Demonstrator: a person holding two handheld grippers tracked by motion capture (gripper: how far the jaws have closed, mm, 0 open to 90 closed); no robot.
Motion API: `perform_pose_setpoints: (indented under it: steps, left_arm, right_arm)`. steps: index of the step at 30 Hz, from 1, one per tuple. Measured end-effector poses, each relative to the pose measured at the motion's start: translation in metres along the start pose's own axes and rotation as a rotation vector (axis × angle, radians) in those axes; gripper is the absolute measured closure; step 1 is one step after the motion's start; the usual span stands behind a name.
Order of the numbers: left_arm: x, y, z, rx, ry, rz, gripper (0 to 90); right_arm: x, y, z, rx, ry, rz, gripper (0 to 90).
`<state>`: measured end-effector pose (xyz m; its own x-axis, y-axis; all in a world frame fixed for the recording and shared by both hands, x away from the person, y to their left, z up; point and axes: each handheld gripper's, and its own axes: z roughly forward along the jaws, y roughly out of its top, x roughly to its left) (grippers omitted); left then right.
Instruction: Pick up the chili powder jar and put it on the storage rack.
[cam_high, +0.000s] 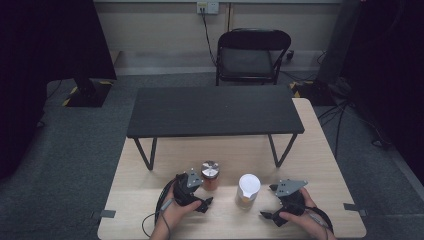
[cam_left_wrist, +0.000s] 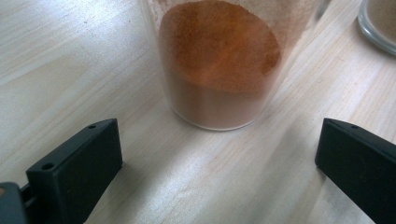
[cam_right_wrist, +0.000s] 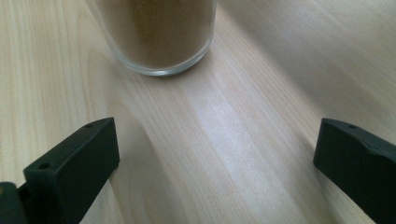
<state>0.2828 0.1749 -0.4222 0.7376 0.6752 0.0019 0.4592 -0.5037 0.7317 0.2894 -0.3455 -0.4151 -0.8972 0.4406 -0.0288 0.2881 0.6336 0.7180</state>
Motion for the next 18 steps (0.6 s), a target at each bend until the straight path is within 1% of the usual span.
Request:
perform_pose_setpoints:
  steps: [10,12,18]
  left_arm:
    - [-0.0023,0.0022,0.0020,-0.001,0.004,0.000,0.9]
    - [-0.0026,0.0025,0.0030,-0.007,0.001,-0.013,1.4]
    - [-0.0007,0.0038,0.0039,-0.016,-0.014,-0.032,1.8]
  right_arm:
    - [0.0000,0.0000,0.0000,0.000,0.000,0.000,0.0]
    - [0.0000,0.0000,0.0000,0.000,0.000,0.000,0.0]
    - [0.0000,0.0000,0.0000,0.000,0.000,0.000,0.0]
